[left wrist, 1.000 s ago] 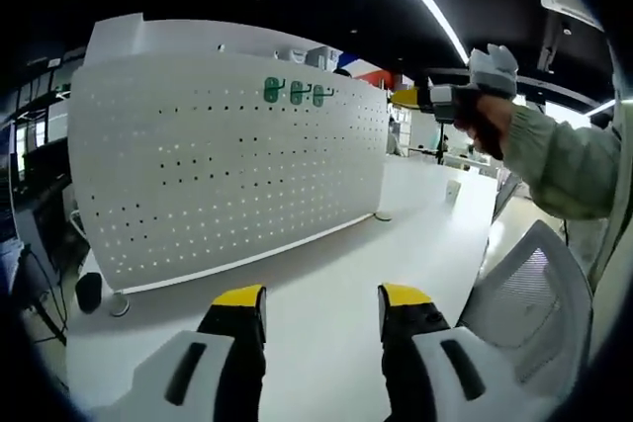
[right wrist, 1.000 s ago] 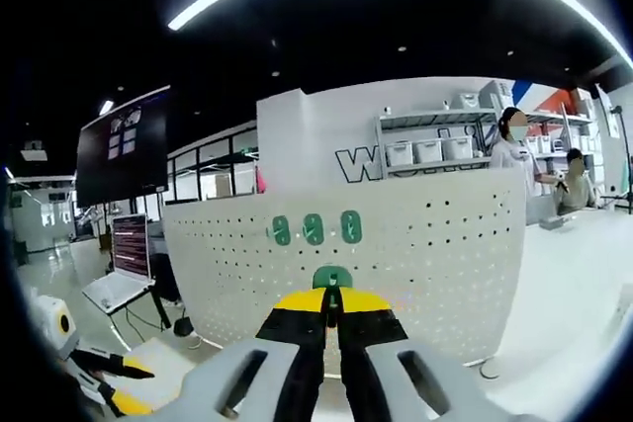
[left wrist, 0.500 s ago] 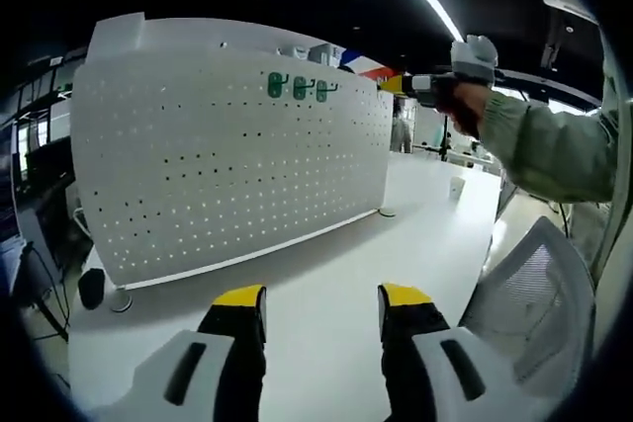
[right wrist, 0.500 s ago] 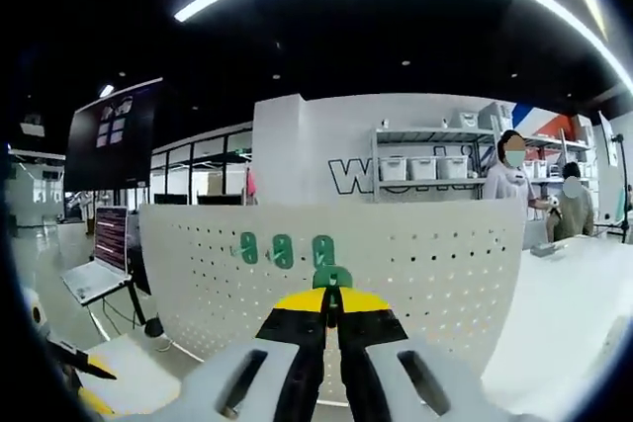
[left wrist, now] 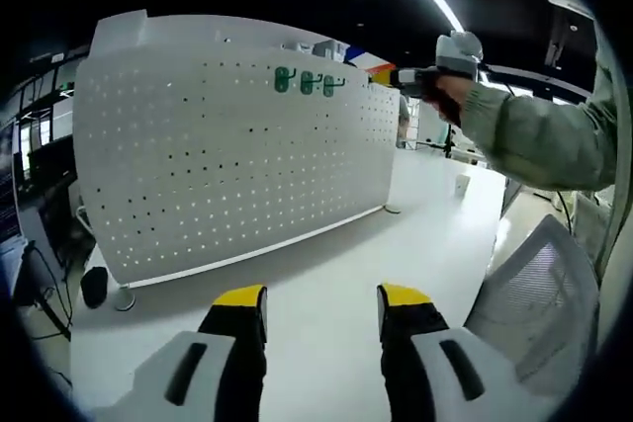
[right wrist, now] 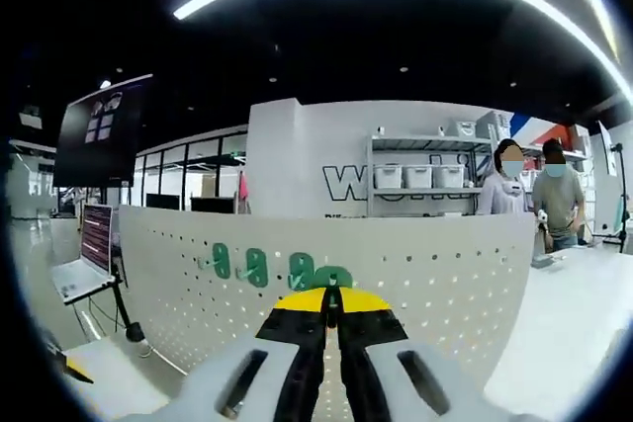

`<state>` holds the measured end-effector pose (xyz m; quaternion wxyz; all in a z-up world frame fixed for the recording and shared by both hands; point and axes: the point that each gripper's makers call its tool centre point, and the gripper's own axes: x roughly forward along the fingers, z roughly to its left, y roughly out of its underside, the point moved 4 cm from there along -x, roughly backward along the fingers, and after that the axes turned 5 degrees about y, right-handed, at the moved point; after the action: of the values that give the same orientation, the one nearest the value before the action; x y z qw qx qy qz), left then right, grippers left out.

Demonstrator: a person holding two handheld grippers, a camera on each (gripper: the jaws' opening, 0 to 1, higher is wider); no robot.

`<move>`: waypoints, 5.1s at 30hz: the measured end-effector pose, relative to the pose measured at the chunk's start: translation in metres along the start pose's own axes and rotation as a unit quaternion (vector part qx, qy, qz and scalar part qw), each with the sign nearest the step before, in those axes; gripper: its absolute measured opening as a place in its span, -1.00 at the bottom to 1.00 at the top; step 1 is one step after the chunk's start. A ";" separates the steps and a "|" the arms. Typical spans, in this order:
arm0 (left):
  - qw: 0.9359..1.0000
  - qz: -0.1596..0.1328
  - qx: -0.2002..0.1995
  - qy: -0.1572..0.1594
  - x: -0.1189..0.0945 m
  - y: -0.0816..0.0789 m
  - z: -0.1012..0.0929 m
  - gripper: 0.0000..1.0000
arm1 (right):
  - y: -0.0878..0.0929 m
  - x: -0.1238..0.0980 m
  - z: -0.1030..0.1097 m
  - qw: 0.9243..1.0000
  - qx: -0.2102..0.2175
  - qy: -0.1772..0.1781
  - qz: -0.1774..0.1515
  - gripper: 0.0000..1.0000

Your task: Insert the hook assembly into the mounting plate slot until the hook locks in place.

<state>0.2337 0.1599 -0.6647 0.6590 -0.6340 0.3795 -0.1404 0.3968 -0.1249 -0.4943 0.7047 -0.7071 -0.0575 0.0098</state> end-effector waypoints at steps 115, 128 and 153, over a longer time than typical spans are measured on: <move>1.000 0.004 -0.022 -0.012 0.004 0.010 0.009 -0.08 | 0.033 0.038 -0.012 0.998 -0.016 0.058 0.021 -0.68; 1.000 -0.004 -0.017 -0.011 0.002 0.006 0.006 -0.08 | 0.039 0.019 -0.012 0.997 -0.012 0.060 0.036 -0.58; 1.000 -0.018 -0.006 -0.005 -0.011 0.002 -0.005 -0.08 | 0.067 -0.045 -0.004 0.995 0.003 0.057 0.083 -0.47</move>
<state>0.2220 0.1640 -0.6621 0.6547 -0.6450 0.3659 -0.1468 0.3574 -0.1328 -0.5637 0.7054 -0.7071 0.0414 0.0283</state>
